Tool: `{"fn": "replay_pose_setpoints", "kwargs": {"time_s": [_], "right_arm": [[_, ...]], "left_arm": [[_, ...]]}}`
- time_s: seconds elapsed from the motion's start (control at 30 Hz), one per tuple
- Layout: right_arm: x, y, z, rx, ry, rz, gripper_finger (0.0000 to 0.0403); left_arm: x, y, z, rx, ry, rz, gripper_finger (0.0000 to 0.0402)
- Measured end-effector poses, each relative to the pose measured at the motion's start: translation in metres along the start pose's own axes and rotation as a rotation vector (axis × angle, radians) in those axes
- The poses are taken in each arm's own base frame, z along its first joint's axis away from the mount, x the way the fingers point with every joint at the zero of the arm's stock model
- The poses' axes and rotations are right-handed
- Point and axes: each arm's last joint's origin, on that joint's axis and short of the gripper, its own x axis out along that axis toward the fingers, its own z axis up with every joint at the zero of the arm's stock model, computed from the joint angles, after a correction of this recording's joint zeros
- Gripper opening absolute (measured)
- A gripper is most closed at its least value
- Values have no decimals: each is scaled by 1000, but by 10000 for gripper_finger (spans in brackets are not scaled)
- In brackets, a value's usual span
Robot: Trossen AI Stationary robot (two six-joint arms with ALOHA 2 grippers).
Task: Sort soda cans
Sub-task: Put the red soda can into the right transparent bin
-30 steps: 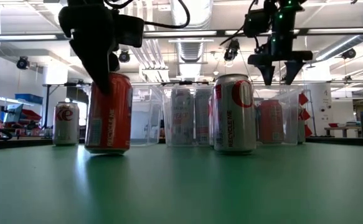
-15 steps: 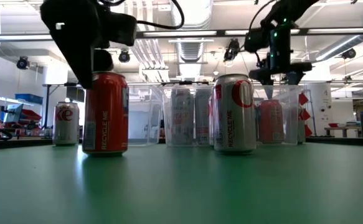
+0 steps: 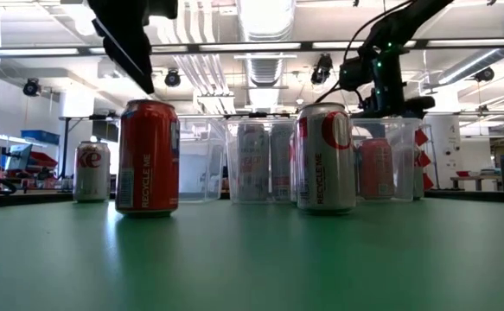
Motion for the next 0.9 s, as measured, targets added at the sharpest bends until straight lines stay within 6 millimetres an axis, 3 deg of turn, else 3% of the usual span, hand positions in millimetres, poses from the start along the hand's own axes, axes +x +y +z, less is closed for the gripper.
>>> {"fn": "replay_pose_setpoints", "kwargs": {"time_s": [0.53,0.73,0.9], "right_arm": [[-11,-9,-5,5,-5,1,359],[-16,-10,-6,-17,-32,12,359],[-36,-18,-10,-21,-118,55,359]], "left_arm": [[0,15,9,-39,-26,50,394],[-22,31,26,-92,-93,60,394],[-47,64,38,-175,-113,134,394]]}}
